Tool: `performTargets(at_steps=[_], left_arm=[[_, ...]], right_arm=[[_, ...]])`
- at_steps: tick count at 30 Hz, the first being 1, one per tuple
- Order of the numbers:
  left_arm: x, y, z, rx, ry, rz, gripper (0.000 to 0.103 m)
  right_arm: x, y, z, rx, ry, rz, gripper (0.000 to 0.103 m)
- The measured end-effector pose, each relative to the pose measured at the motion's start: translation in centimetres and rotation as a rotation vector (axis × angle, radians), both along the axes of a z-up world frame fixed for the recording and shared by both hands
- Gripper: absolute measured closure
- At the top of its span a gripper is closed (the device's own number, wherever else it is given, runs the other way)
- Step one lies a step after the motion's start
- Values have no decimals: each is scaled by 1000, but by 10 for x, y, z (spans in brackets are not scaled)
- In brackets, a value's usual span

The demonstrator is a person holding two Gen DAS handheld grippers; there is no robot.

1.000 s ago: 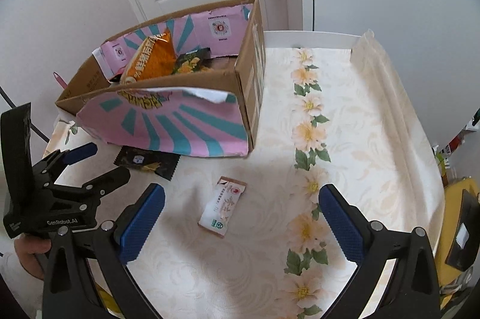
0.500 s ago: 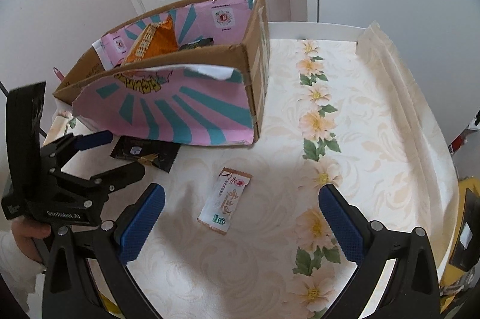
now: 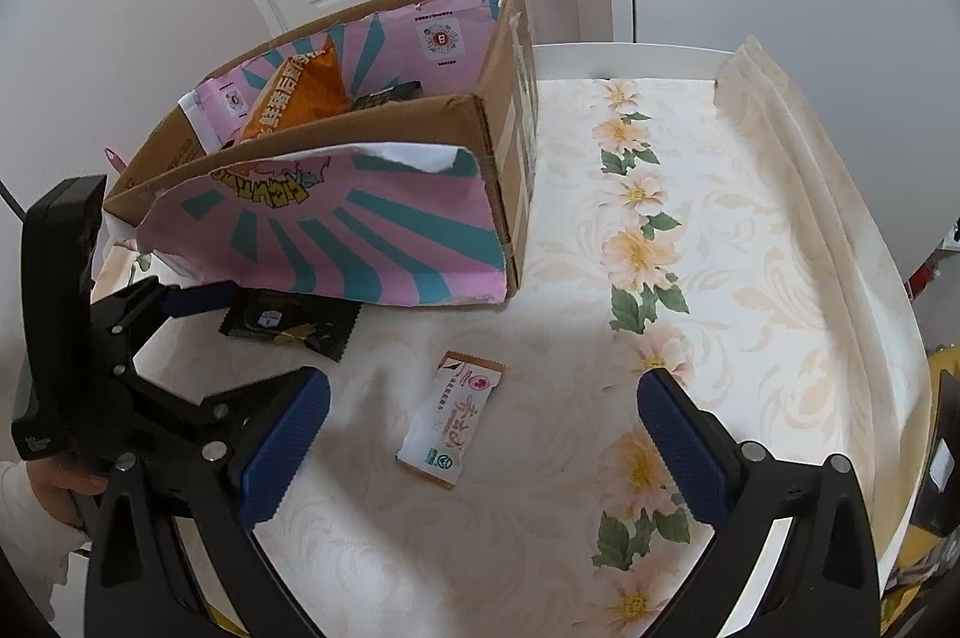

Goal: Organize snacks
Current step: 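Move the left tool to the black cheese cracker packet while the right moves to the white stick packet, then grasp the black cheese cracker packet with the left gripper while the right grasps the white stick packet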

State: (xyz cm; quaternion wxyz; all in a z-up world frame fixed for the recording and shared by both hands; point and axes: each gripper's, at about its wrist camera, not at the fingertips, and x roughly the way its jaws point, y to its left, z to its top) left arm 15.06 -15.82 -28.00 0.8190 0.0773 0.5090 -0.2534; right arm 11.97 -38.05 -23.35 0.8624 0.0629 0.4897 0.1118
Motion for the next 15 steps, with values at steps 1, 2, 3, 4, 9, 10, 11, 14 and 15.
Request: performTargets(at_steps=[1, 2, 3, 4, 9, 10, 11, 14, 15], left_arm=[[-3, -2, 0, -1, 4, -12, 0], [-8, -7, 0, 2, 6, -28, 0], [-12, -10, 0, 2, 10, -42, 0], [-16, -13, 1, -6, 18, -56, 0], [-31, -25, 14, -8, -19, -90, 0], [-30, -25, 15, 2, -30, -92, 0], [-26, -26, 16, 20, -40, -100, 0], [-11, -29, 14, 45, -34, -130, 0], [-7, -30, 13, 50, -31, -142, 0]], right_arm=[[0, 0, 0, 2, 0, -2, 1], [0, -1, 1, 5, 1, -4, 1], [0, -1, 1, 7, 1, -7, 1], [0, -2, 1, 9, 1, -10, 1], [-2, -8, 4, 7, -4, -25, 1], [-3, -10, 5, 7, -5, -30, 1], [-3, -12, 5, 9, -5, -34, 1], [-5, -18, 3, 30, 4, -37, 1], [-5, -19, 3, 28, 6, -42, 1]])
